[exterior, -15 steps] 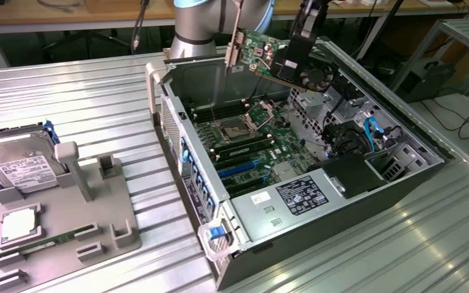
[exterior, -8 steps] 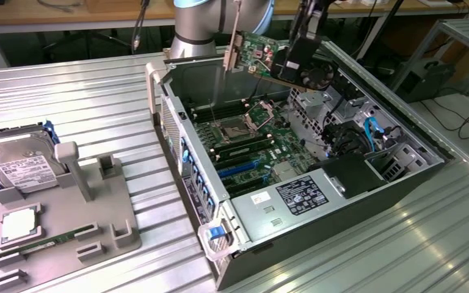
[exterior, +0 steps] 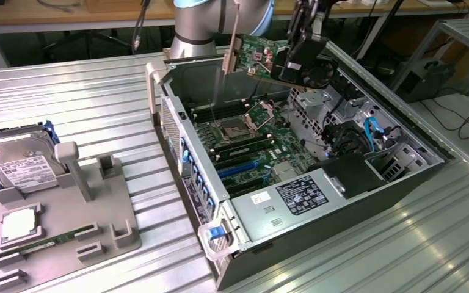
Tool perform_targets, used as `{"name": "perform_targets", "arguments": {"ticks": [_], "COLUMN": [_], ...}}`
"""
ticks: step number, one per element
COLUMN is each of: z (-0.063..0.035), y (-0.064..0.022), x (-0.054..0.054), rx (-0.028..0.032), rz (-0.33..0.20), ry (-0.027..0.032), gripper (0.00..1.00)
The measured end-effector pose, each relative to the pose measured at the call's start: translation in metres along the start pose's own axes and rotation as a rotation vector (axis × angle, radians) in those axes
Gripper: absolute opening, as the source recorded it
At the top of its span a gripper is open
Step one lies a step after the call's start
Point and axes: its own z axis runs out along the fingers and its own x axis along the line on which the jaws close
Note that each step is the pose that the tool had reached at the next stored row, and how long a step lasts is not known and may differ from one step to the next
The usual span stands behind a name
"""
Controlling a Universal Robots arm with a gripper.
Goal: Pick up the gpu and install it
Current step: 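Insert the gpu into the slot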
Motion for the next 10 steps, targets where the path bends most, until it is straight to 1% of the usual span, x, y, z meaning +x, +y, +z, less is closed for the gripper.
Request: {"name": "perform_targets", "arguments": {"ticks": [9, 10], "z": [0.0005, 0.0006], "y": [-0.0001, -0.0001], "x": [0.0000, 0.0000], "rx": [-0.0005, -0.0007], "rz": [-0.116, -0.141], "ry": [0.0045, 0.0054], "gripper": [0.28, 0.28]}}
